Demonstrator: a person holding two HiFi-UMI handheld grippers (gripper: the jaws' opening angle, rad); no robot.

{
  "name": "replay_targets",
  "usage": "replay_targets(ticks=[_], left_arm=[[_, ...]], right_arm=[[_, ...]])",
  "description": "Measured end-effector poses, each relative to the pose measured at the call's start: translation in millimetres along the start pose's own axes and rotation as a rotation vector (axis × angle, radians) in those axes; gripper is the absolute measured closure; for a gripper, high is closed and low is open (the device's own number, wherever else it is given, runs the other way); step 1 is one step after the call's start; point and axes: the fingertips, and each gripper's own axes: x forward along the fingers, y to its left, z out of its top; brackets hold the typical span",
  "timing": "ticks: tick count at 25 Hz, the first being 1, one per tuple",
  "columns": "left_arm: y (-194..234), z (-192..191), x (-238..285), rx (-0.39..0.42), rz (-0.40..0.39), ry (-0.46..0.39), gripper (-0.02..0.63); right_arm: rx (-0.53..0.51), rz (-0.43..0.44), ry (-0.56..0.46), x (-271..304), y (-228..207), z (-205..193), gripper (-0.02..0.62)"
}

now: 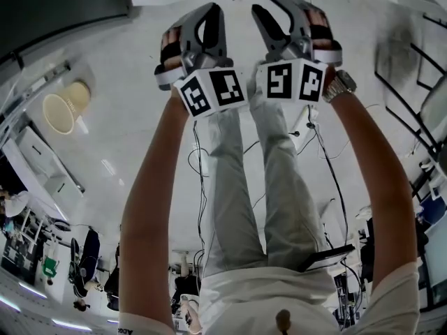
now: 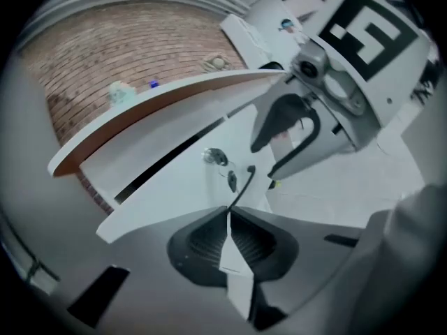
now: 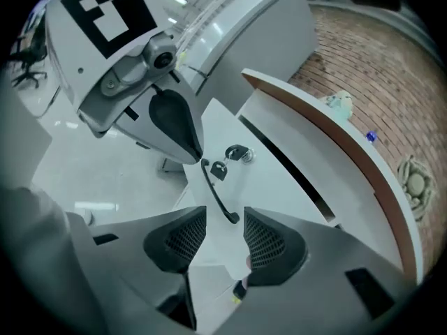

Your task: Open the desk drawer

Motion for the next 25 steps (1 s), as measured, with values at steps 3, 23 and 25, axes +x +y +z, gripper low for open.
replay_targets(ticks=[3,23,25], left_arm=[[14.4,10.2,-16.5,-0.233,0.005,-0.03,0.597],[105.2,115.5,-139.2,-0.729,0.025,-0.331,0.598],[114.1,128.6,-156.8,-0.741,0.014,-0.346,0.598]], right_arm=[[0.182,-0.019,-0.044,-18.8,-11.2,11.2,0.525],[0.832,0.065,-0.242,-144.0,-95.4,78.8,0.569],[0.866,0.055,-0.28,-162.1,-112.9,93.5,0.569]])
